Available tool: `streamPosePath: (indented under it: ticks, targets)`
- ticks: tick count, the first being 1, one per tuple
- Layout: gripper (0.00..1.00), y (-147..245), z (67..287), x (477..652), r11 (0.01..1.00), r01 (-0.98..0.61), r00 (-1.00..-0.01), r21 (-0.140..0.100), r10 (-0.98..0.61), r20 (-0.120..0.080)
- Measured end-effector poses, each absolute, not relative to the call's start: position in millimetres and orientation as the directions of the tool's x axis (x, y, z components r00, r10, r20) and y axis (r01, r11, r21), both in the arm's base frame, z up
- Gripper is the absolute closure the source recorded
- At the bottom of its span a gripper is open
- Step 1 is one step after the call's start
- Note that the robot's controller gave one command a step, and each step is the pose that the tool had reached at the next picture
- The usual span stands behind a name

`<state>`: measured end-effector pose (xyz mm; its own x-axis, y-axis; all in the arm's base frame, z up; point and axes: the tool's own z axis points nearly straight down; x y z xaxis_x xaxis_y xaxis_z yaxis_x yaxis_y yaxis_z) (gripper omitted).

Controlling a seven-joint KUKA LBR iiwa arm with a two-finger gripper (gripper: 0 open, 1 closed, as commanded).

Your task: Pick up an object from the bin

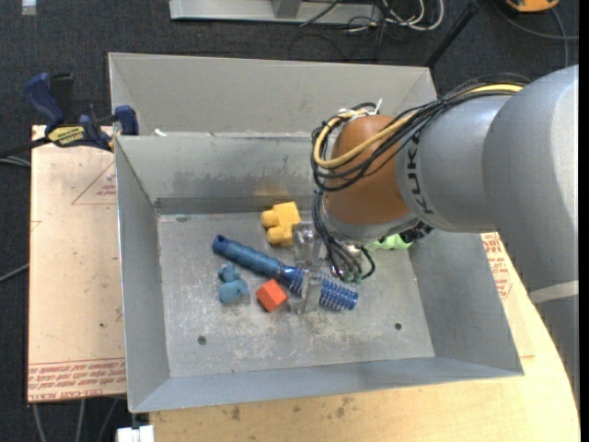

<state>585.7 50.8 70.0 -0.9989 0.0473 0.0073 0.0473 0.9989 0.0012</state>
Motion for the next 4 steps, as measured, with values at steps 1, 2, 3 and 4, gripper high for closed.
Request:
streamPosePath:
  ticks: [1,2,3,4]
  targets:
    - [0.0,51.0,70.4,585.3,0.999,0.048,-0.999,0.002,0.048,0.011]
    - [0.0,51.0,70.6,585.1,0.999,0.05,-0.999,0.003,0.05,0.013]
    - [0.0,50.9,70.7,584.8,0.999,0.051,-0.999,0.004,0.051,0.016]
    - [1.0,51.3,69.8,585.0,0.999,0.051,-0.999,0.005,0.051,0.014]
